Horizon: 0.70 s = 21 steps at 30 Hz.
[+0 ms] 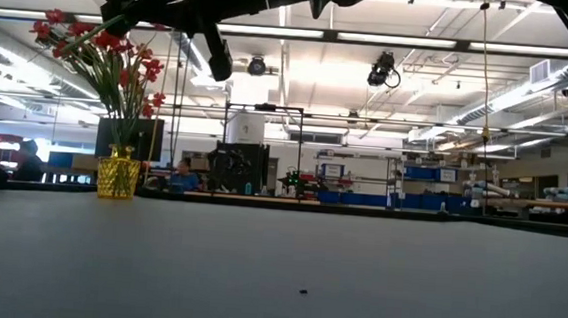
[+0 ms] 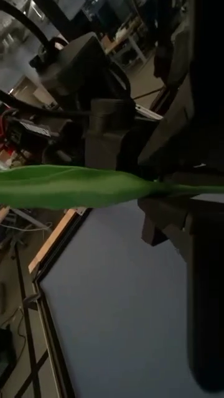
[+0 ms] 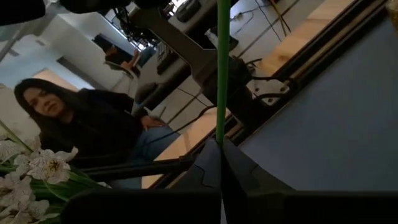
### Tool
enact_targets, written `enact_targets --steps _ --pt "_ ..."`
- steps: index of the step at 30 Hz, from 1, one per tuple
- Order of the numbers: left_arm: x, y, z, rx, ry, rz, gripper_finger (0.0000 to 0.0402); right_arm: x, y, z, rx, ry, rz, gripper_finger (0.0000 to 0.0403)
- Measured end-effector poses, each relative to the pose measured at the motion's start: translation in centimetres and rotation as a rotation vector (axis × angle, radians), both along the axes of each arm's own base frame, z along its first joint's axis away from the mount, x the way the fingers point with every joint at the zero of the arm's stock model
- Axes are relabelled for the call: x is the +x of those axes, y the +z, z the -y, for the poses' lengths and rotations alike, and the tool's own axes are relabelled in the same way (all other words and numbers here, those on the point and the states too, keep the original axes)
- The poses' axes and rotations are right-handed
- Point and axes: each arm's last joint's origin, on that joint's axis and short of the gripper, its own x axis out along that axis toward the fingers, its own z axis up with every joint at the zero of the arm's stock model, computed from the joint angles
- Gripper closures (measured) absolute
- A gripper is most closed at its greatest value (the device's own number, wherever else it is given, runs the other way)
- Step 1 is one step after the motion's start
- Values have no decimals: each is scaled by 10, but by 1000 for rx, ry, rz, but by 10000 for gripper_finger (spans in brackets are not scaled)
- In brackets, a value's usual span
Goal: Sort flowers into vase by color
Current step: Put the yellow flower into the transparent vase
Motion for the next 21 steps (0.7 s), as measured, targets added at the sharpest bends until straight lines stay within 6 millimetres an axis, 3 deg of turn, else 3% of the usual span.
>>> enact_targets --steps 6,9,14,18,21 --pt "0 -1 1 64 -36 -13 382 0 -1 -2 3 24 -6 402" --pt "0 -1 2 114 -74 -12 391 0 -1 -3 12 61 -7 390" --pt "-14 6 7 256 -231 59 396 -2 -6 -5 77 87 -62 301" --pt "-43 15 15 391 -390 203 398 -7 -17 -12 220 12 -184 226" --pt "-68 18 22 435 -540 314 399 -13 -27 -23 248 -51 -284 199"
